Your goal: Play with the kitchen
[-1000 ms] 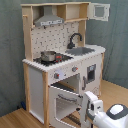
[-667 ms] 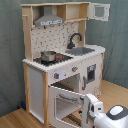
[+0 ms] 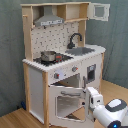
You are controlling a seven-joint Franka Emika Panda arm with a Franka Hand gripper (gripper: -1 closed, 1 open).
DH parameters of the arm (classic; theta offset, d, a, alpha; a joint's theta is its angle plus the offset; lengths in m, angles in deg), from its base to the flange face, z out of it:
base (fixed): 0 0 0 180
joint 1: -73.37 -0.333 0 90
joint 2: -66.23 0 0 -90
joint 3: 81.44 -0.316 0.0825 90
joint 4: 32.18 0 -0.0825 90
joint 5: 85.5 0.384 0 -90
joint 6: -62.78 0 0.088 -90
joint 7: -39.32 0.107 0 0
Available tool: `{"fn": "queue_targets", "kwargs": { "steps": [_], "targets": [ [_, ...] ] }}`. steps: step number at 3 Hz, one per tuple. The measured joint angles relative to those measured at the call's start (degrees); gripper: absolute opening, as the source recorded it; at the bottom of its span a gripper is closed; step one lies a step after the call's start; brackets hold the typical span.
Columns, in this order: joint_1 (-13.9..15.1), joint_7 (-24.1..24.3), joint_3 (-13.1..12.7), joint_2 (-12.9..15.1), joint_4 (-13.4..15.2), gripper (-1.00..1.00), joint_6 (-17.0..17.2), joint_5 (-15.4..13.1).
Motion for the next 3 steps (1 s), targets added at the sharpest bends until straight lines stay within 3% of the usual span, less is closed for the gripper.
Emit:
{"fn": "queue_targets", "kwargs": {
  "steps": [2,3],
  "targets": [
    [3.38,-3.65,0.25,-0.1,4.0,1.0,-9.45,-0.07],
    [6.5,-5.76,-0.14,-0.17,4.0,1.0,-14.13,-0.16]
  ]
}}
